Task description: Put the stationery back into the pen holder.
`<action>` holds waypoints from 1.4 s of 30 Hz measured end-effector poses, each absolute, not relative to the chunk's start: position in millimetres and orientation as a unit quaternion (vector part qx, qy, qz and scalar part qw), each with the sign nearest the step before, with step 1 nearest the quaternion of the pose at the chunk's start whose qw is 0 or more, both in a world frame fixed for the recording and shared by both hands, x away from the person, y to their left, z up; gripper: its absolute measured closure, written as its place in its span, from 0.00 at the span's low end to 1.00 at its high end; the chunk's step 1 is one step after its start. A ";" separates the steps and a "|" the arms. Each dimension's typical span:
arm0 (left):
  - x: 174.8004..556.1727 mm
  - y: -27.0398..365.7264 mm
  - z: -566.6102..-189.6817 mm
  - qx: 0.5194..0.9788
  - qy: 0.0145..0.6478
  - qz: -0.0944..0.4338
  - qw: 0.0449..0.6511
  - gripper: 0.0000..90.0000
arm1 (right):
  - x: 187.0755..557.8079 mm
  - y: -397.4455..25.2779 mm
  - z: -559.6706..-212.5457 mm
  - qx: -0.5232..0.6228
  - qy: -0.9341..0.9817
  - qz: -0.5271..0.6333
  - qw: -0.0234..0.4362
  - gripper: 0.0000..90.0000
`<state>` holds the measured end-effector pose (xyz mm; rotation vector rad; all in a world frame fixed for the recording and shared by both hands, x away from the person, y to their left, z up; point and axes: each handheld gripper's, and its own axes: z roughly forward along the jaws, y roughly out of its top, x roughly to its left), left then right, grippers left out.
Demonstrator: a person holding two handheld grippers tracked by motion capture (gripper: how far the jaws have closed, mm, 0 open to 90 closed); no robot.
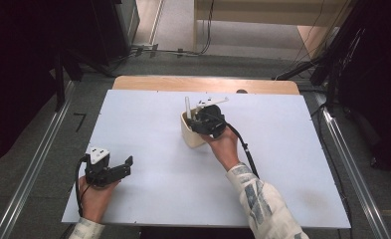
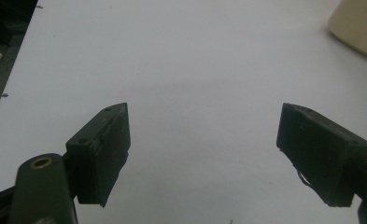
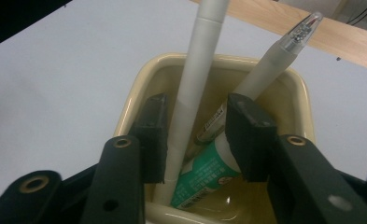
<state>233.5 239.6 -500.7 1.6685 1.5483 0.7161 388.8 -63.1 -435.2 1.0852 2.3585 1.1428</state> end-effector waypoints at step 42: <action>233.8 238.7 -500.9 0.652 0.602 0.280 0.367 0.20 | 363.1 -99.7 -419.3 0.361 0.807 0.434 0.174 0.30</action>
